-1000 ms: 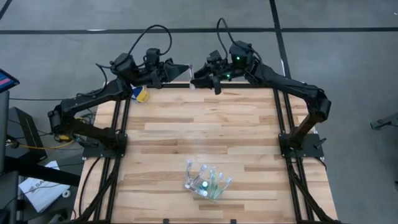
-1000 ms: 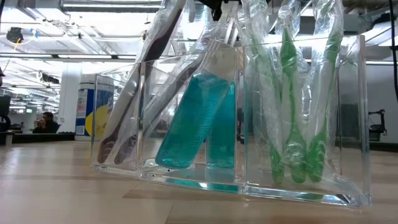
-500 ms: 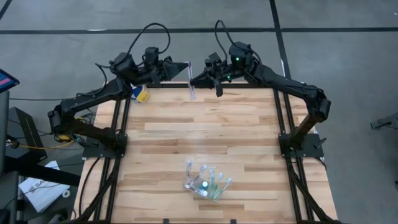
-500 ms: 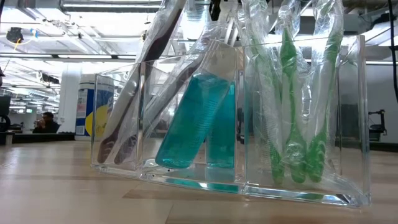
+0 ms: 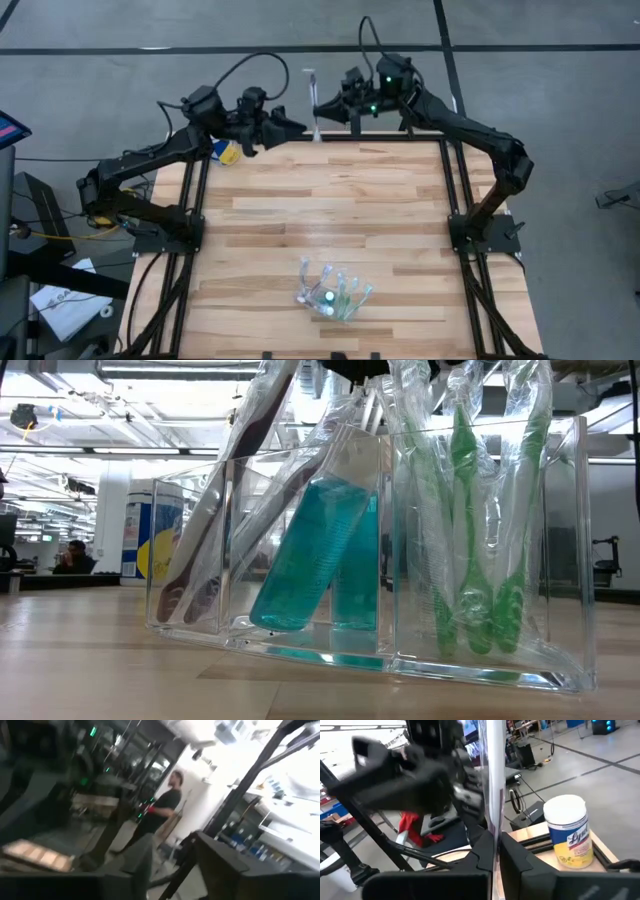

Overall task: Pick & Place toothbrushing station
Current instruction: Put the purple toothbrush in the transparent organizer

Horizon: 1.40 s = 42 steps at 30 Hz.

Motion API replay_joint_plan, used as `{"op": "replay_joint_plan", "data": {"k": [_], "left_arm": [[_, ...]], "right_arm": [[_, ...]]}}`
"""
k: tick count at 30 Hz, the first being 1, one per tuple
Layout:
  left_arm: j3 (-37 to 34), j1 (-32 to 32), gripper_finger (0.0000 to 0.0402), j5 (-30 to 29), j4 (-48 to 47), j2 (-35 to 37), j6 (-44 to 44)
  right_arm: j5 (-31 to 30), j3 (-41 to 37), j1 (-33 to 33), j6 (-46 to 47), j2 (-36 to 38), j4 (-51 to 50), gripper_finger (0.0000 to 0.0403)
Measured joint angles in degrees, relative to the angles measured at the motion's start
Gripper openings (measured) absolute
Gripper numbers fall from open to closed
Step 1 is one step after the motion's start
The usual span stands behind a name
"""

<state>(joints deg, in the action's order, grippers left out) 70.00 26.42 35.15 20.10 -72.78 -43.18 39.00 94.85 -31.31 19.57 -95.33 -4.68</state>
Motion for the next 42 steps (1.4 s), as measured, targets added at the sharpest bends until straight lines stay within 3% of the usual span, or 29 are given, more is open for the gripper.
{"op": "replay_joint_plan", "data": {"k": [6, 10, 13, 17, 22, 24, 28, 34, 39, 42], "left_arm": [[0.0, 1.1, 0.0222, 0.0, -7.9, 1.1, 9.0], [0.0, 3.9, 0.0235, -3.7, -21.7, 0.7, 15.1], [-0.8, 7.4, 0.0229, -4.7, -23.9, -0.2, 10.4], [-2.1, 11.8, 0.0213, -4.7, -23.3, -0.6, 5.1], [-2.6, 16.4, 0.0197, -2.3, -16.8, -0.5, -0.9], [-2.6, 18.4, 0.0193, -0.7, -12.8, -0.5, -4.1], [-2.6, 22.1, 0.0186, 1.0, -8.7, -0.5, -9.6], [-2.6, 28.1, 0.0178, 12.7, -7.7, -1.9, -16.2], [-2.6, 29.0, 0.0175, 27.7, -1.6, -5.6, -26.3], [-2.3, 27.8, 0.0175, 29.3, 1.5, -6.8, -31.6]], "right_arm": [[1.7, 4.7, -4.3, -0.9, 0.0, -2.2, 0.0001], [-2.2, 11.4, -6.1, -14.8, 0.0, -15.8, 0.0001], [-13.2, 18.8, -4.4, -34.7, 0.0, -28.7, 0.0001], [-32.9, 25.4, -0.3, -58.2, -0.7, -40.2, 0.0], [-59.6, 26.1, 4.0, -85.6, -0.7, -43.0, 0.0], [-66.0, 26.0, 5.5, -93.6, -0.8, -42.4, 0.0], [-69.2, 25.8, 9.2, -103.2, -0.7, -38.7, 0.0], [-73.6, 25.8, 15.4, -123.6, -0.7, -31.0, 0.0], [-73.8, 26.0, 17.8, -127.4, -2.1, -31.8, 0.0], [-74.6, 25.7, 19.7, -130.1, -4.8, -32.9, 0.0]]}}
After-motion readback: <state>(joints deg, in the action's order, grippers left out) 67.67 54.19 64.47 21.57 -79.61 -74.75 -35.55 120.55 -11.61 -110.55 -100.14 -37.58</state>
